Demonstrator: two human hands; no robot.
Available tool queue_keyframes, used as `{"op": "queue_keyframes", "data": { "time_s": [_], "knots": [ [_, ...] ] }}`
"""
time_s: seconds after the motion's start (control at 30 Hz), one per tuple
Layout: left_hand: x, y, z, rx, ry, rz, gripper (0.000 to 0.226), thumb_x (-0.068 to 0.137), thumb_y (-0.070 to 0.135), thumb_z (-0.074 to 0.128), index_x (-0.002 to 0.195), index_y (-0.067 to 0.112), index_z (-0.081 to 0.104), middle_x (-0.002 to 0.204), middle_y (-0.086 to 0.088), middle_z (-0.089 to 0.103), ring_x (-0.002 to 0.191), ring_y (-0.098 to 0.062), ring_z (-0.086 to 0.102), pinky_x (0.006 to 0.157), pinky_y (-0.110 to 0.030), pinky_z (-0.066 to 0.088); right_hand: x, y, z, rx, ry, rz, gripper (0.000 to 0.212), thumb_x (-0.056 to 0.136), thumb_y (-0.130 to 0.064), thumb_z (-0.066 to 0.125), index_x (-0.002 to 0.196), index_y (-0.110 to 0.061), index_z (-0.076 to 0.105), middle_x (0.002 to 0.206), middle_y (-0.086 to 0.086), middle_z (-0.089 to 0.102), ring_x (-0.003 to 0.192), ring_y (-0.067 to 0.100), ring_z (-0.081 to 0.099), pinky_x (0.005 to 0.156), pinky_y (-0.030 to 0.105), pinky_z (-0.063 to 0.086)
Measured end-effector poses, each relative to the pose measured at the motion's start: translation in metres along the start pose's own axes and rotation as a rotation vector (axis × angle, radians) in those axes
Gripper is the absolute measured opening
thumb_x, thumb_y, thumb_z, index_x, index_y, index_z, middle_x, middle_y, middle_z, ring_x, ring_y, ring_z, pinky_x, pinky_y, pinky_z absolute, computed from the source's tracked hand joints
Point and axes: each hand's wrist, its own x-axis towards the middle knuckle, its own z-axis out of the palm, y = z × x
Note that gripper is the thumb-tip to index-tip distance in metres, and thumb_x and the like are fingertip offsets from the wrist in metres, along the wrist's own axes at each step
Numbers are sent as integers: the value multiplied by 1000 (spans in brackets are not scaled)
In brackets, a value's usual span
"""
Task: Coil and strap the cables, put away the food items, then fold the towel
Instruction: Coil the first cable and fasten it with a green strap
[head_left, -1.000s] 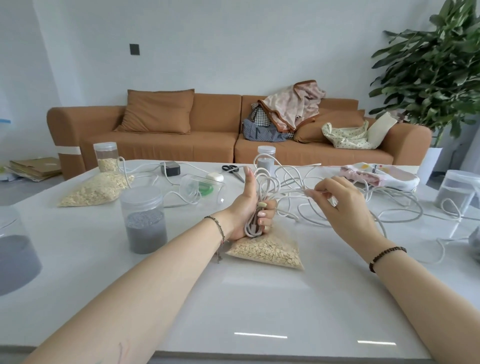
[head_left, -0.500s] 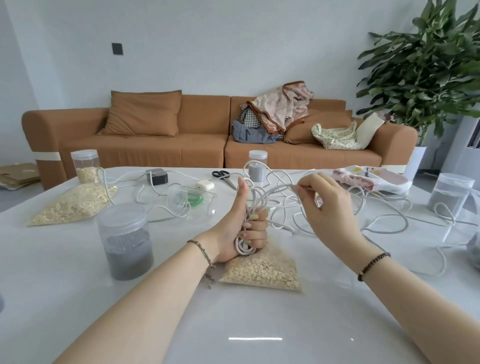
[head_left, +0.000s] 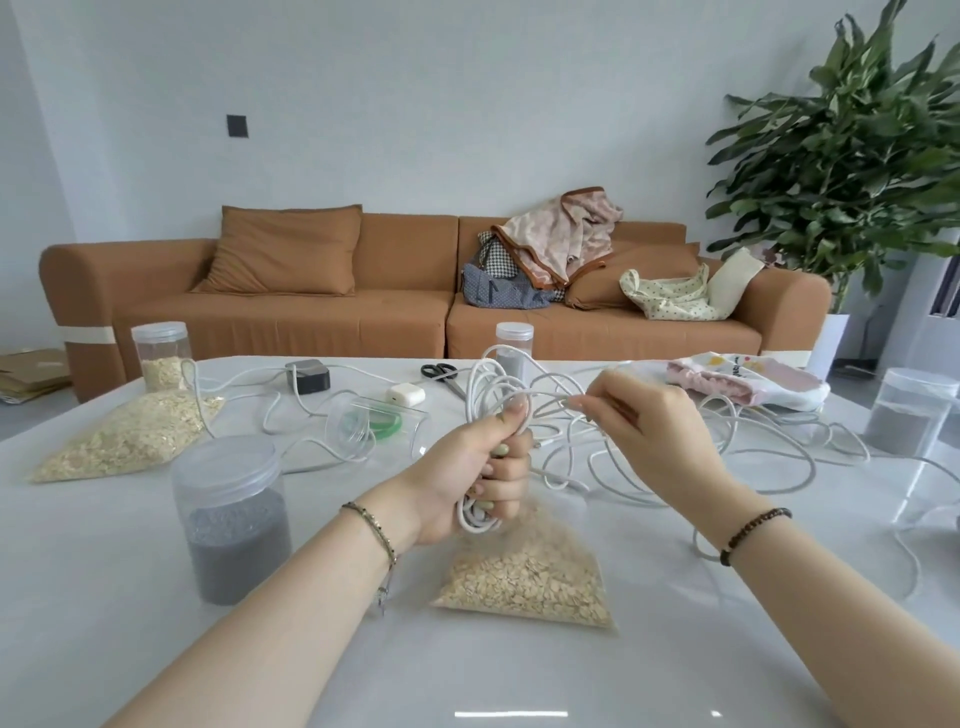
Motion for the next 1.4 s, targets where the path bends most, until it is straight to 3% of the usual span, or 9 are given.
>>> {"op": "queue_keyframes", "data": {
  "time_s": [0.37, 0.5, 0.6, 0.7, 0.77, 1.0, 1.13, 1.27, 1.4],
  "knots": [
    [-8, 21, -8, -100, 188, 287, 48, 94, 52, 50, 60, 22, 34, 53, 6, 18, 40, -8, 20, 46, -21, 27, -1, 32, -23, -111, -4, 84, 35, 99, -42, 52, 69, -25, 44, 54, 1, 45, 59, 26, 46, 59, 44, 43],
    [-4, 13, 0, 35, 198, 270, 53, 97, 59, 41, 62, 21, 30, 55, 4, 18, 44, -10, 18, 50, -24, 22, -4, 29, -18, -68, -16, 92, 11, 103, -27, 51, 96, -23, 59, 65, 4, 56, 62, 19, 51, 59, 34, 41],
    [1, 8, 4, 83, 215, 239, 56, 92, 67, 36, 65, 19, 29, 54, 3, 19, 43, -10, 19, 46, -22, 21, -6, 11, -6, 5, -12, 24, 17, 104, -14, 48, 115, -21, 58, 76, -5, 59, 69, 9, 53, 59, 20, 38],
    [6, 2, 9, 54, 264, 245, 61, 93, 72, 30, 65, 18, 30, 52, 1, 21, 40, -10, 23, 43, -22, 25, -14, -11, 9, 17, 28, -17, 22, 106, -26, 43, 120, -18, 58, 76, -20, 52, 67, 5, 52, 60, 19, 40],
    [7, -2, 9, 55, 298, 284, 63, 88, 75, 31, 65, 17, 34, 54, -1, 25, 42, -12, 27, 45, -23, 27, -20, -18, 16, -49, 47, -25, 30, 106, -38, 39, 112, -18, 60, 68, -17, 50, 59, 12, 50, 53, 30, 42],
    [7, -8, 18, 172, 322, 338, 60, 84, 70, 48, 99, 13, 62, 62, 5, 32, 48, -9, 31, 53, -24, 32, -23, -20, 23, -200, 18, -95, 27, 106, -32, 42, 87, -16, 51, 57, -9, 41, 49, 17, 40, 43, 33, 36],
    [11, -14, 11, 274, 373, 411, 44, 85, 54, 73, 98, 12, 65, 69, 1, 38, 52, -11, 36, 56, -28, 33, -26, -30, 26, -305, 10, -191, 29, 103, -37, 40, 90, -20, 60, 56, -13, 32, 41, 16, 34, 37, 25, 27],
    [11, -14, 8, 262, 391, 433, 26, 89, 43, 71, 87, 18, 62, 67, 0, 39, 53, -11, 40, 58, -29, 35, -26, -32, 28, -293, 2, -231, 33, 103, -38, 42, 82, -17, 57, 57, -14, 32, 40, 17, 43, 40, 25, 21],
    [9, -8, 8, 150, 397, 411, 18, 96, 36, 65, 84, 23, 67, 73, 1, 52, 63, -11, 49, 62, -28, 40, -26, -28, 29, -231, -19, -199, 39, 104, -44, 37, 83, -16, 54, 58, -10, 42, 45, 19, 45, 39, 31, 32]
  ]
}}
